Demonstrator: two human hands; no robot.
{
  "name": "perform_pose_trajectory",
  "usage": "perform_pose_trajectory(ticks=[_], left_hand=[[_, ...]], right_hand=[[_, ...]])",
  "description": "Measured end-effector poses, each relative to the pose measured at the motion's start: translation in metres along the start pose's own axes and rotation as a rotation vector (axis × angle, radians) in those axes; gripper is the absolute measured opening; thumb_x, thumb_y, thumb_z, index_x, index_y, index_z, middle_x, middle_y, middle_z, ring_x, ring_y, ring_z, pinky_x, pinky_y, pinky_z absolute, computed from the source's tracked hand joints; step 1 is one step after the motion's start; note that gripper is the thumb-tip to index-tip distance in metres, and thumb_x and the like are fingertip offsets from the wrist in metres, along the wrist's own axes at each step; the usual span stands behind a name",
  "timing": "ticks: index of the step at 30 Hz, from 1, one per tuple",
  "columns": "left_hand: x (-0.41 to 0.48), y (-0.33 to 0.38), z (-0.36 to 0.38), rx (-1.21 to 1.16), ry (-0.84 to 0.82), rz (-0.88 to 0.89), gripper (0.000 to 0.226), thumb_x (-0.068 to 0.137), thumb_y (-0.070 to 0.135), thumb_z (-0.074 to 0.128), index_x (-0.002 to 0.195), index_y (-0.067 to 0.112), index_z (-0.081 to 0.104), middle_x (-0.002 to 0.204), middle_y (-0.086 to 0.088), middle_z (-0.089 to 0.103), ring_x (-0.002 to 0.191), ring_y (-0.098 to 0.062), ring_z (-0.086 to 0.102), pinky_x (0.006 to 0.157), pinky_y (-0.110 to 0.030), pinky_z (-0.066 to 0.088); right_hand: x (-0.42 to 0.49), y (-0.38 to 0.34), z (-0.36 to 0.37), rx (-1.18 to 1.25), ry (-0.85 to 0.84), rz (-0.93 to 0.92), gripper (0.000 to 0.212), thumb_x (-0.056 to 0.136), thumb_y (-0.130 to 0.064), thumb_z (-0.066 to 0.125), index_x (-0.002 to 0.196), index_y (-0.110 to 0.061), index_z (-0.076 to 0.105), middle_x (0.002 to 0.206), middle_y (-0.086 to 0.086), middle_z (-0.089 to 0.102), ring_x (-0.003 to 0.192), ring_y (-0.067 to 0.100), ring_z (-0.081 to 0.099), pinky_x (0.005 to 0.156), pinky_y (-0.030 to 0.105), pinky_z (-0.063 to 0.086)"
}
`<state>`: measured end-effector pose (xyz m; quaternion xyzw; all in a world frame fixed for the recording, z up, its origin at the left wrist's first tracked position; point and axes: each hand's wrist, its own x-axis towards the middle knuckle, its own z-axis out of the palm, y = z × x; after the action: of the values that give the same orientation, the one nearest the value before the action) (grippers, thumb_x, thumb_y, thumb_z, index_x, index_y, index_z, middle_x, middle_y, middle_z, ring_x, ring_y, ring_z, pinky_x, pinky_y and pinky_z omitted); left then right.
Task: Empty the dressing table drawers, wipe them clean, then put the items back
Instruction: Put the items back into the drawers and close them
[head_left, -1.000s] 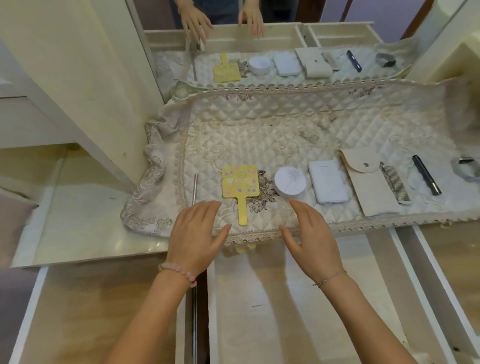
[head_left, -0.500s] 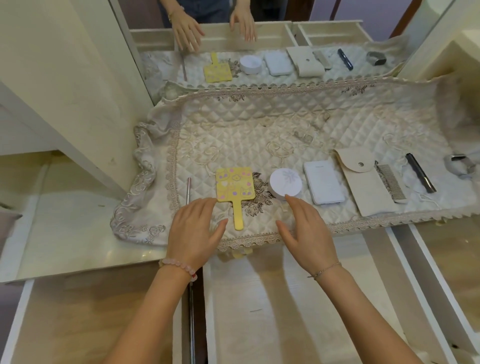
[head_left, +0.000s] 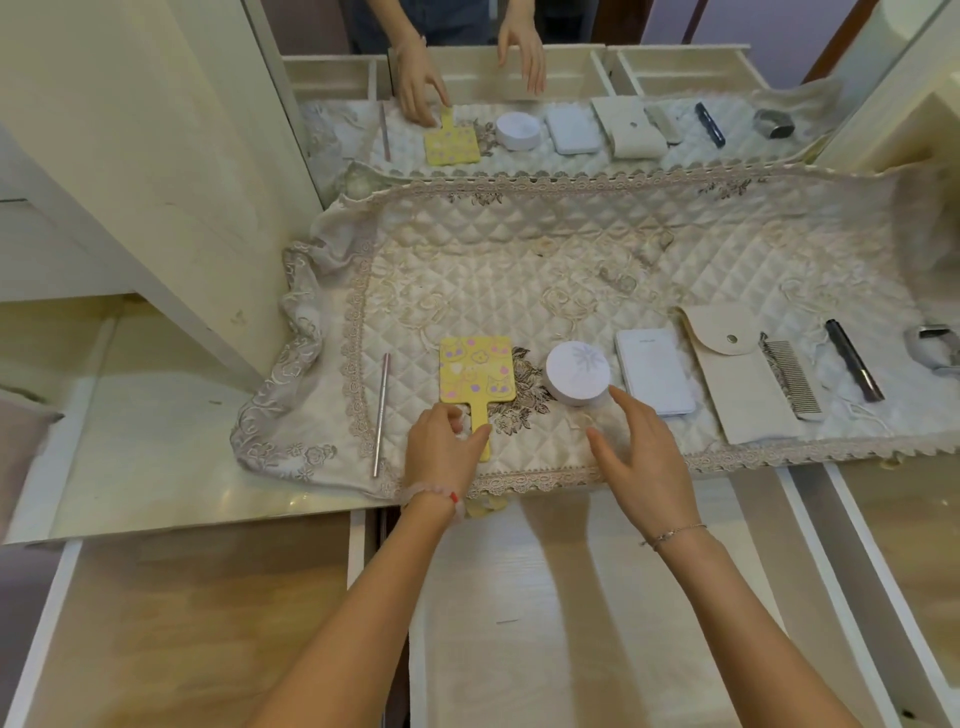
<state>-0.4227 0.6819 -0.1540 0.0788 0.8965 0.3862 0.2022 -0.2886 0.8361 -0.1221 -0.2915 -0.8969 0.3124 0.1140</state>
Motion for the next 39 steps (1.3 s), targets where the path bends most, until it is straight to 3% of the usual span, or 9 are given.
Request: perform_pose_trajectory(ticks=[4, 7, 10, 15, 18, 20, 24, 30, 39], left_hand=[[0.003, 0.01, 0.01, 0.118, 0.053, -0.056, 0.04, 0.077, 0.042, 0.071, 0.1, 0.013, 0.056, 0.103, -0.003, 0.058, 0.099, -0.022, 0.055, 0.083, -0.04, 0.049], [0.004, 0.015, 0.011, 0.152, 0.057, -0.083, 0.031, 0.079, 0.038, 0.069, 0.095, 0.016, 0.055, 0.1, -0.003, 0.06, 0.096, -0.023, 0.057, 0.079, -0.037, 0.049], [0.003, 0.021, 0.007, 0.097, 0.024, -0.141, 0.019, 0.082, 0.031, 0.066, 0.082, 0.018, 0.052, 0.085, -0.001, 0.059, 0.082, -0.021, 0.058, 0.066, -0.029, 0.045], [0.003, 0.022, -0.004, -0.067, -0.059, -0.202, 0.033, 0.082, 0.022, 0.068, 0.06, 0.019, 0.043, 0.062, 0.001, 0.048, 0.066, -0.021, 0.051, 0.063, -0.028, 0.04], [0.004, 0.015, -0.009, -0.359, -0.142, -0.315, 0.014, 0.081, 0.015, 0.07, 0.071, 0.012, 0.061, 0.064, -0.005, 0.059, 0.061, -0.019, 0.058, 0.052, -0.024, 0.046], [-0.001, 0.011, -0.013, -0.562, -0.2, -0.363, 0.004, 0.082, 0.008, 0.07, 0.082, 0.006, 0.066, 0.069, -0.007, 0.063, 0.059, -0.013, 0.061, 0.057, -0.023, 0.053], [-0.018, 0.009, -0.02, -0.772, -0.229, -0.354, 0.015, 0.082, 0.003, 0.067, 0.095, -0.004, 0.065, 0.072, -0.009, 0.064, 0.06, -0.011, 0.061, 0.06, -0.02, 0.055], [-0.047, 0.027, -0.036, -0.857, -0.248, -0.219, 0.01, 0.086, 0.005, 0.063, 0.095, 0.0, 0.061, 0.068, -0.007, 0.059, 0.051, -0.007, 0.056, 0.052, -0.016, 0.05], [-0.074, 0.069, -0.017, -0.826, -0.29, -0.074, 0.02, 0.085, 0.01, 0.065, 0.103, 0.003, 0.062, 0.077, -0.002, 0.065, 0.062, 0.0, 0.063, 0.056, -0.017, 0.052]], right_hand=[[-0.002, 0.005, -0.004, 0.014, -0.001, 0.018, 0.054, 0.092, -0.032, 0.054, 0.14, -0.017, 0.036, 0.142, -0.001, 0.043, 0.131, 0.014, 0.036, 0.102, 0.022, 0.026], [-0.003, 0.007, -0.005, 0.009, -0.001, 0.025, 0.054, 0.092, -0.031, 0.054, 0.14, -0.016, 0.036, 0.143, -0.001, 0.042, 0.132, 0.014, 0.035, 0.102, 0.02, 0.024], [-0.004, 0.008, -0.006, -0.002, -0.001, 0.022, 0.054, 0.091, -0.03, 0.055, 0.14, -0.014, 0.037, 0.143, 0.001, 0.042, 0.132, 0.016, 0.036, 0.102, 0.022, 0.025], [-0.006, 0.009, -0.01, -0.02, -0.005, 0.023, 0.055, 0.092, -0.033, 0.054, 0.14, -0.014, 0.036, 0.143, 0.001, 0.042, 0.132, 0.015, 0.035, 0.102, 0.019, 0.023], [-0.01, 0.008, -0.013, -0.022, -0.005, 0.019, 0.055, 0.092, -0.034, 0.054, 0.14, -0.015, 0.036, 0.143, 0.0, 0.042, 0.132, 0.015, 0.035, 0.103, 0.021, 0.025], [-0.014, 0.008, -0.015, -0.025, -0.003, 0.013, 0.055, 0.092, -0.034, 0.054, 0.14, -0.015, 0.036, 0.142, 0.001, 0.043, 0.131, 0.016, 0.036, 0.103, 0.025, 0.029], [-0.021, 0.005, -0.022, -0.03, 0.0, 0.01, 0.054, 0.091, -0.035, 0.053, 0.139, -0.013, 0.038, 0.14, 0.002, 0.045, 0.13, 0.017, 0.039, 0.104, 0.028, 0.031], [-0.033, 0.007, -0.049, -0.067, 0.058, 0.009, 0.054, 0.091, -0.032, 0.054, 0.14, -0.015, 0.037, 0.141, 0.001, 0.044, 0.131, 0.016, 0.036, 0.103, 0.021, 0.024], [-0.059, 0.027, -0.087, -0.121, 0.145, 0.061, 0.053, 0.093, -0.033, 0.051, 0.141, -0.016, 0.035, 0.142, 0.001, 0.042, 0.132, 0.014, 0.035, 0.105, 0.024, 0.026]])
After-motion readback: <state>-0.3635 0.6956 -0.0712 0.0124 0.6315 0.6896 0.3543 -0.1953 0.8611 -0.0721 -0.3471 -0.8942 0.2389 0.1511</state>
